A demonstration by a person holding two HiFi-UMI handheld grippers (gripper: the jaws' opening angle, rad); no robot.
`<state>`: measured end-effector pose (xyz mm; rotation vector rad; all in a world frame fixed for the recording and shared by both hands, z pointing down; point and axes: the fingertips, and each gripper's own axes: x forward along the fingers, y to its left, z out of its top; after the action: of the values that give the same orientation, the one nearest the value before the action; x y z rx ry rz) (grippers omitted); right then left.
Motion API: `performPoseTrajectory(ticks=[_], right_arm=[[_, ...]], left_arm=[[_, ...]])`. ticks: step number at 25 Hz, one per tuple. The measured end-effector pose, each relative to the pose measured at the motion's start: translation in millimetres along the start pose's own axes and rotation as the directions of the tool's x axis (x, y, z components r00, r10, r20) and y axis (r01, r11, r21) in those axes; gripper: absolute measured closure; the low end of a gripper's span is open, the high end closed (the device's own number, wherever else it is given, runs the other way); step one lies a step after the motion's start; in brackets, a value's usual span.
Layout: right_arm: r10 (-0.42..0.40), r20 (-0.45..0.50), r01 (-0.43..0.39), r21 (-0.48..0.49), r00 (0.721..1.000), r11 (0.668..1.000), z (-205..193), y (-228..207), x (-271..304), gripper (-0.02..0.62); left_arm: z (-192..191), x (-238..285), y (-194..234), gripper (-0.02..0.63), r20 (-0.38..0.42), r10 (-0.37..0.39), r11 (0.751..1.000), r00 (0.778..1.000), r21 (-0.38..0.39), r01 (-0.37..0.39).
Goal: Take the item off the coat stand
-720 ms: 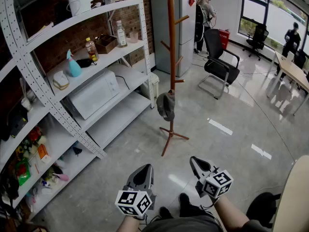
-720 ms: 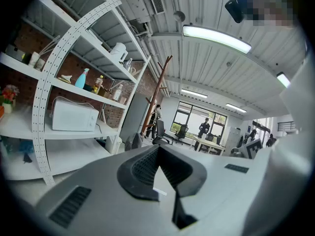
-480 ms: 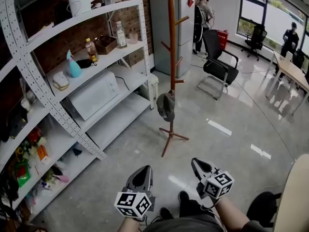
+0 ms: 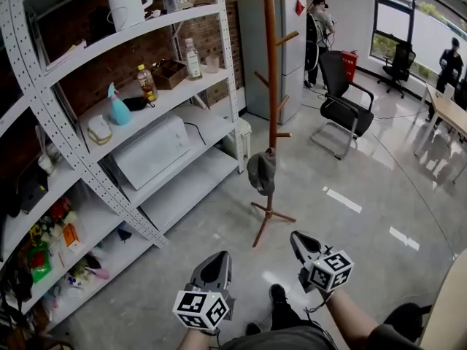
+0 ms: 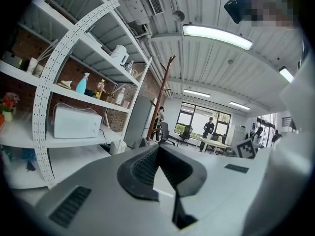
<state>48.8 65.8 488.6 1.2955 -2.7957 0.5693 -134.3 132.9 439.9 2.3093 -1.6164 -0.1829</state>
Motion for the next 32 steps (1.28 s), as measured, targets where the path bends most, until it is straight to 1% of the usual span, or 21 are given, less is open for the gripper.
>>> performPoseTrajectory(ticks=[4, 7, 12, 14, 18, 27, 32], right_arm=[[0.026, -0.008, -0.026, -0.020, 1.000, 0.999, 15.5, -18.8, 33.5, 0.586], [0.029, -0.017, -0.029, -0.046, 0.999, 0.998, 21.7, -37.8, 54.3, 0.586], [0.033, -0.023, -0.034, -0.059, 0.999, 0.998, 32.1, -65.8, 78.7, 0.586], [0.036, -0.024, -0.038, -0.053, 0.999, 0.998, 35.8, -78.8, 85.5, 0.586], [0.039, -0.040, -0.042, -0.074, 0.998, 0.996, 37.0, -104.6, 97.0, 0.586], [0.055, -0.028, -0.056, -0.071, 0.998, 0.996, 54.2, -148.2, 113.6, 0.586], [0.069, -0.025, -0.070, -0.071, 0.997, 0.995, 61.8, -174.6, 117.5, 0.586]], left_arm=[[5.1, 28.2, 11.6, 0.600, -0.005, 0.024, 1.000, 1.000, 0.000, -0.024], [5.7, 54.4, 22.8, 0.600, -0.011, 0.042, 0.999, 0.999, -0.010, -0.042], [3.0, 97.5, 25.4, 0.600, -0.029, 0.044, 0.999, 0.999, -0.007, -0.044], [4.3, 112.3, 23.9, 0.600, -0.034, 0.045, 0.999, 0.998, -0.006, -0.045], [8.2, 135.9, 25.4, 0.600, -0.034, 0.058, 0.998, 0.998, -0.007, -0.058], [12.9, 189.3, 16.6, 0.600, -0.028, 0.062, 0.998, 0.998, 0.015, -0.062], [15.8, 212.4, 13.7, 0.600, -0.013, 0.089, 0.996, 0.996, 0.020, -0.088]])
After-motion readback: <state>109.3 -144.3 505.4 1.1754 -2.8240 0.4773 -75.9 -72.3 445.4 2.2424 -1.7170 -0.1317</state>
